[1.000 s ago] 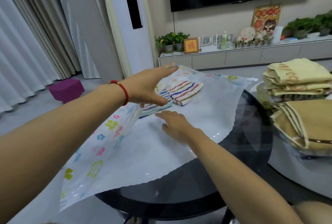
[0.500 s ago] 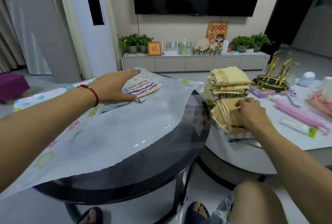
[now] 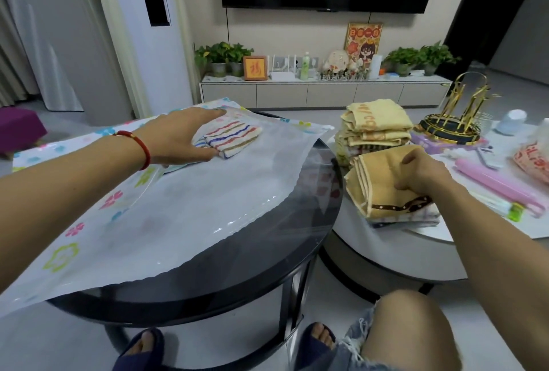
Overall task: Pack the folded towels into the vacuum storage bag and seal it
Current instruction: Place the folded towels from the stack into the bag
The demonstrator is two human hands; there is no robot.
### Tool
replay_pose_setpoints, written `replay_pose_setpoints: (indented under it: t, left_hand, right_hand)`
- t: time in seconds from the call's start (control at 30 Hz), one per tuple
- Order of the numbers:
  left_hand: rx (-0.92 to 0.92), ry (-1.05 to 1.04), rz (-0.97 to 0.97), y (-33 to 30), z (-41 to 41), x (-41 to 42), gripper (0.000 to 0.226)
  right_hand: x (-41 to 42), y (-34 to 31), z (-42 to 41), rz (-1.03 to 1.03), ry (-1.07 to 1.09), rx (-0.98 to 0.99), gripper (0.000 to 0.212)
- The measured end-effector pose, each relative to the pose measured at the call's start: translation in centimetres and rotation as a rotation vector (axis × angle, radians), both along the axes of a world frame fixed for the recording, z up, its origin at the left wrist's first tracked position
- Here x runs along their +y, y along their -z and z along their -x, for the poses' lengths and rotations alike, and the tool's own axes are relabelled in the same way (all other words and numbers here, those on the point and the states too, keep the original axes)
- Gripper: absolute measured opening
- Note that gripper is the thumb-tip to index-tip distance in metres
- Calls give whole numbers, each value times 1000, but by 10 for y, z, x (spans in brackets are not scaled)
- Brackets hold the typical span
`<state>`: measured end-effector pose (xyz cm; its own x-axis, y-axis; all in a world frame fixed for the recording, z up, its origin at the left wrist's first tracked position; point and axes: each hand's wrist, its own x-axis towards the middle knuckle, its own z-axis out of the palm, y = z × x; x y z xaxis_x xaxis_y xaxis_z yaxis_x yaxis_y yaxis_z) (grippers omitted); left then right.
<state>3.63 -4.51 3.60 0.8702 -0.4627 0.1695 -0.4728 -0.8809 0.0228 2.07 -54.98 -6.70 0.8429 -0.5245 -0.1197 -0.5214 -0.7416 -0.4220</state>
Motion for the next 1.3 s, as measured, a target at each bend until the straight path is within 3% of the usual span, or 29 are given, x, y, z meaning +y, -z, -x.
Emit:
replay_pose_setpoints:
  t: [0.17,0.27,0.4,0.53,0.67,0.73,0.83,0.87,0.97,1.17,1.3]
  left_hand:
    - [79,-69,-48,-8,5,6,89]
    - [132,-98,-30,-14,10,15,92]
    - [179,-110,-5,-17,20,36,91]
    - [161,-97,-26,-22,25,53,99]
    - [125,-117,-7,-45,20,65,103]
    - [115,-125,-4,-58,17,70,102]
    - [127,-116,-25,-68,12,75,100]
    - [132,-107,-38,-69,10,75,100]
    - [152,-75,-37,-70,7,73,102]
    - [216,-35,32,-71,11,74,102]
    - [293,-44,81,-74,15,81,105]
  right_hand:
    - [25,-40,14,-269,-141,-175,40]
    - [64,-76,42,-494,-280,-162,38]
    - [141,-99,74,-875,-594,-122,39]
    - [239,-83,72,-1026,-820,-155,38]
    - [330,-37,36,-1316,-657,-313,39]
    - [368,-1,22,-1240,-553,-230,43]
    - [410,42,15,-788,-579,-41,59]
    - [423,47,14,-726,-600,-50,63]
    - [473,45,15,-776,-658,-116,66]
    - [560,48,30,-1075,-788,-93,58]
    - [547,53,15,-727,-958,-60,75]
